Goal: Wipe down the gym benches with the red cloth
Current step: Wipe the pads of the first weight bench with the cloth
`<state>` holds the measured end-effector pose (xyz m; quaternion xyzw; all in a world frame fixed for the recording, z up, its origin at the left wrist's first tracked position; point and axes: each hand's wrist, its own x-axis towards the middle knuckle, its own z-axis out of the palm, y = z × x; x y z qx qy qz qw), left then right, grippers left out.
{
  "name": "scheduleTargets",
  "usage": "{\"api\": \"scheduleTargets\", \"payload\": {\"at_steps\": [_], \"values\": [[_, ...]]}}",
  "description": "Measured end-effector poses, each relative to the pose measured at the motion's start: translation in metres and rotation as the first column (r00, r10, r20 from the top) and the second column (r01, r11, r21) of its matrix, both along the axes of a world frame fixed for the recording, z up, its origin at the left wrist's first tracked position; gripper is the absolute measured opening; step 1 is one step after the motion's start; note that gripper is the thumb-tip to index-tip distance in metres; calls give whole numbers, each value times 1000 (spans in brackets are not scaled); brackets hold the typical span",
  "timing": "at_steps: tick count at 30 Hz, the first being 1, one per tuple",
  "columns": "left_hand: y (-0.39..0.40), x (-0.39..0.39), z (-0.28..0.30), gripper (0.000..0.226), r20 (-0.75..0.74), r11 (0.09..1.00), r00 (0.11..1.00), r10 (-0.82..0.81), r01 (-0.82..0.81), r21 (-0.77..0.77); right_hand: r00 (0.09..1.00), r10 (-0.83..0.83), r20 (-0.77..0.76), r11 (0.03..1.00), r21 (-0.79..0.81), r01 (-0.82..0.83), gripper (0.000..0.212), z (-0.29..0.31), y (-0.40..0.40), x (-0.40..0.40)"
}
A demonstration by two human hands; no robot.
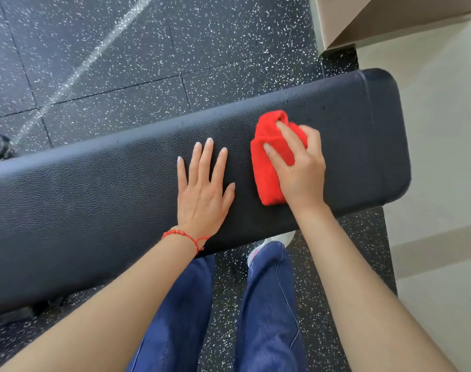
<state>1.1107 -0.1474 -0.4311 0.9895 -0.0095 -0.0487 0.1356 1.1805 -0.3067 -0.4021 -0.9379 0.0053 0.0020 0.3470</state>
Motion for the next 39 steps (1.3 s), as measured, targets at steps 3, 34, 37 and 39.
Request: {"api": "scheduleTargets", "payload": {"at_steps": [3,34,37,39], "values": [[-1,1,2,59,-4,1000,1000,10,-10,4,1000,19,11,1000,8,-19,38,-1,5,38],[-83,23,2,59,-13,1000,1000,-9,9,21,981,-174,88,982,96,165,37,-8,-54,61],[-83,23,3,59,-18,1000,1000,-5,5,13,981,-164,100,984,94,155,37,-8,-55,63],[-85,23,4,59,-27,1000,1000,14,-14,6,979,-183,93,980,97,174,37,-8,-62,52]]}}
